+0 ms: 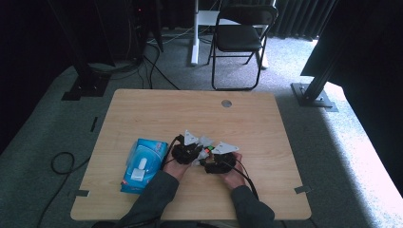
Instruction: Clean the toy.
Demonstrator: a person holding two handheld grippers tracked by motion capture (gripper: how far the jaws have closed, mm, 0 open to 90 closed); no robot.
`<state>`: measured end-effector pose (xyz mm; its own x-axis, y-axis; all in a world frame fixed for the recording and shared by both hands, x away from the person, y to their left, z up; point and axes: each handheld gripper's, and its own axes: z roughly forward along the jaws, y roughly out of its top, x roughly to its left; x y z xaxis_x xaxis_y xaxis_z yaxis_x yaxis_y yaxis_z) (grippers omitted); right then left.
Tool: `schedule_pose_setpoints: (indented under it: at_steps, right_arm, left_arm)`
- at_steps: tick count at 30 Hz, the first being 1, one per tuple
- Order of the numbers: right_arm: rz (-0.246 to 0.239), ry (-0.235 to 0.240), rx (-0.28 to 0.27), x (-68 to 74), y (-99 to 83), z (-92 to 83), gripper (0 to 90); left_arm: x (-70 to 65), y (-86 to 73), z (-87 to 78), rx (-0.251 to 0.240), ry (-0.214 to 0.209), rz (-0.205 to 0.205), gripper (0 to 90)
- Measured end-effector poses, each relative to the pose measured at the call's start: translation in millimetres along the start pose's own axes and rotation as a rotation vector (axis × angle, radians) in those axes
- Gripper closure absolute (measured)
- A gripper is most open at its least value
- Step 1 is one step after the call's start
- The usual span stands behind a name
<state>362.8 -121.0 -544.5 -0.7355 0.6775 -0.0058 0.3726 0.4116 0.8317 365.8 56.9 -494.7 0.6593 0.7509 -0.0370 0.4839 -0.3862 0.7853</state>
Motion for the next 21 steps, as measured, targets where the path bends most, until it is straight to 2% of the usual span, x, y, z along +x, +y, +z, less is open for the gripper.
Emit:
schedule_pose_setpoints:
  at_steps: [3,5,7,9,12,16,19,21]
  right_arm:
    - [0.029,0.008,-0.006,-3.1,-0.8,-1.4,33.4]
    - [0.032,0.011,-0.007,-3.6,-1.1,-1.9,33.5]
    - [0.024,0.003,-0.004,-2.4,-1.1,-1.9,33.8]
    - [0.027,0.006,-0.005,-2.8,-1.3,-2.2,33.9]
    - [0.015,0.017,-0.005,-1.8,-1.9,-2.9,34.0]
    - [0.007,0.029,-0.005,-0.4,-2.1,-3.2,34.1]
    - [0.007,0.028,-0.005,-0.5,-2.2,-3.3,34.1]
    - [0.007,0.027,-0.005,-0.3,-2.2,-3.3,34.1]
  left_arm:
    - [-0.3,0.5,0.8,-0.003,-0.022,-0.01,84.0]
    - [-0.7,0.1,3.6,-0.013,-0.079,-0.026,84.1]
    - [-5.4,0.4,6.0,-0.021,-0.102,-0.011,84.1]
    - [-8.1,2.4,7.8,-0.017,-0.105,0.002,84.2]
    - [-7.4,5.4,11.2,-0.013,-0.118,-0.006,84.2]
    - [-8.7,7.6,15.1,-0.017,-0.123,0.004,84.2]
    - [-10.6,7.1,15.2,-0.023,-0.112,0.021,84.3]
    - [-9.8,5.9,14.1,-0.025,-0.088,0.036,84.3]
